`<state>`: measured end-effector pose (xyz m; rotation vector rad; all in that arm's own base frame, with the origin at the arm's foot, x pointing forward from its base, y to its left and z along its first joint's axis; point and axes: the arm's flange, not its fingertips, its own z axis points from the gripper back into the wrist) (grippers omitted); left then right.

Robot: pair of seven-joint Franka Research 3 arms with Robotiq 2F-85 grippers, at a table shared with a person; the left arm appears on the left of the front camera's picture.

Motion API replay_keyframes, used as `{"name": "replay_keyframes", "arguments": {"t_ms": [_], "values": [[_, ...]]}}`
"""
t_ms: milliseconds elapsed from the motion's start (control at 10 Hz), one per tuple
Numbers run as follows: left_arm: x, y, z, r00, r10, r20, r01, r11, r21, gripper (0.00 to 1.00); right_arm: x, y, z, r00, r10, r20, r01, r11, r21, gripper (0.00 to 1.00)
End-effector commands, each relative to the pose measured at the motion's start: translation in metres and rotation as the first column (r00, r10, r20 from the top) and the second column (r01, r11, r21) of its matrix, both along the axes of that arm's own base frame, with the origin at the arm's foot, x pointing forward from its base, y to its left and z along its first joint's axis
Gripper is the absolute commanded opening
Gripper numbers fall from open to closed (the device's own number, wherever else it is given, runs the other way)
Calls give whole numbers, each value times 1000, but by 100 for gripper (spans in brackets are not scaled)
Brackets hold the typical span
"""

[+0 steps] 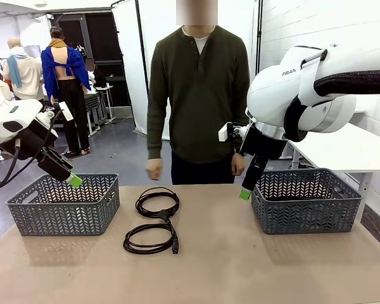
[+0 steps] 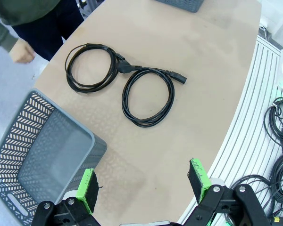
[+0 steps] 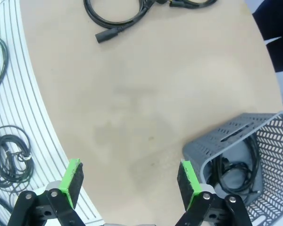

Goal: Organize the cables according to human instructions.
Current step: Pick up a bundle of cables and place it in the basket indicated by the human.

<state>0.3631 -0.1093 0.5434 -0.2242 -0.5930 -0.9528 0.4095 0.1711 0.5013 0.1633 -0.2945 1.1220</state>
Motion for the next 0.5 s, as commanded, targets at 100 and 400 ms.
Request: {"name": "replay_keyframes", "arguments": {"t_ms": [100,400], "values": [[1,2,0,1000,-5,-2,5,1000,-8,100,1,-1,-1,1000,-5,2,5,1000,0,100],[1,2,0,1000,-5,-2,5,1000,-8,100,1,-1,-1,1000,-5,2,5,1000,0,100]]}}
